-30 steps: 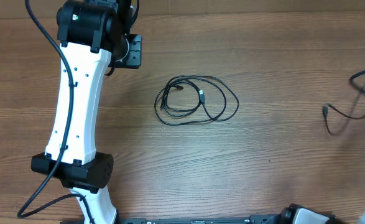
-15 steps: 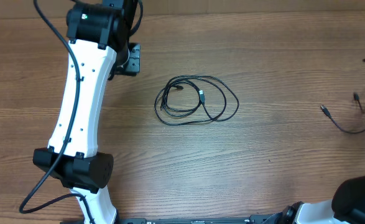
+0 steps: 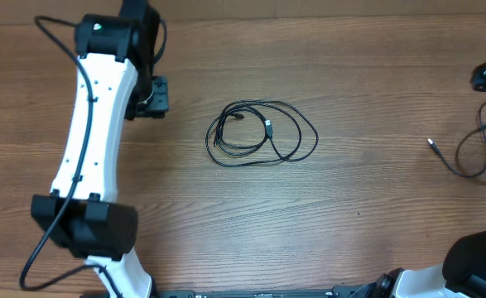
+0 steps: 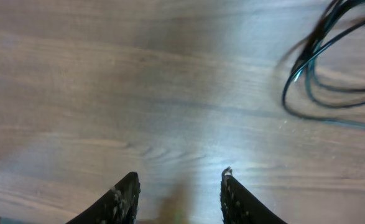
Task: Untangle cables
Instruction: 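Grasp the remaining cable tangle with the left gripper and lift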
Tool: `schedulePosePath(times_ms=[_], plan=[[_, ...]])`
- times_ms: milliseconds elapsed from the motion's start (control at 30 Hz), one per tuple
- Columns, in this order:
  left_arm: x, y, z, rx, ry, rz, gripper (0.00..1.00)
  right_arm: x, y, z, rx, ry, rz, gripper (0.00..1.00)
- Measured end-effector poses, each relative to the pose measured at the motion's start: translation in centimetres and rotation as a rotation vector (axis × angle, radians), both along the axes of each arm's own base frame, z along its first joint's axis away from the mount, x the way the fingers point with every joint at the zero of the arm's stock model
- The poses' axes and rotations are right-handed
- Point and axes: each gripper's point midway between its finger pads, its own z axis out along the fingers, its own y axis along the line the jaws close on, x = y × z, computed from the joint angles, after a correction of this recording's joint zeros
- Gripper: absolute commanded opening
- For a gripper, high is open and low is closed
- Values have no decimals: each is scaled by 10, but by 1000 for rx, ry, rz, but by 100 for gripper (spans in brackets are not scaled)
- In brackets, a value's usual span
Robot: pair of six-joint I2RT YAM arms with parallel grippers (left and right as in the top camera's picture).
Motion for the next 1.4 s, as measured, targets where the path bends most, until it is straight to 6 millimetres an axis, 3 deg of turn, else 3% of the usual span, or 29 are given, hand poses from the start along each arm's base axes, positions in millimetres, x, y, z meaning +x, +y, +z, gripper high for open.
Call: schedulePosePath(times_ms=[133, 233, 300, 367, 500, 700, 967, 1167, 1233, 1300, 1333, 1400], plan=[[-37, 12, 4, -7, 21, 41, 43, -10, 29, -11, 79, 64, 92, 100], [-64, 19, 9, -10, 12, 89, 61, -11, 62, -16, 116, 101, 197, 100], [-71, 20, 9, -19, -30, 119, 73, -11, 92, -19, 132, 129, 287, 100], [-65, 17, 5, -40, -85, 129, 82, -8, 122, -19, 136, 140, 379, 100], [-32, -5, -24, -156, -174, 83, 88, -4, 181, -19, 135, 150, 546, 100], [7, -34, -75, -295, -248, -34, 83, -7, 240, -18, 131, 151, 708, 100], [40, -70, -115, -337, -303, -198, 82, -11, 261, -18, 128, 156, 766, 100], [45, -105, -150, -348, -255, -299, 81, -13, 261, -19, 131, 166, 766, 100], [44, -113, -165, -350, -227, -317, 79, -14, 262, -19, 133, 169, 766, 100], [42, -117, -182, -347, -192, -327, 67, -14, 261, -19, 133, 171, 765, 100], [41, -118, -189, -346, -176, -326, 56, -14, 261, -19, 134, 171, 766, 100], [38, -117, -204, -342, -140, -323, 20, -15, 261, -19, 134, 172, 766, 100]])
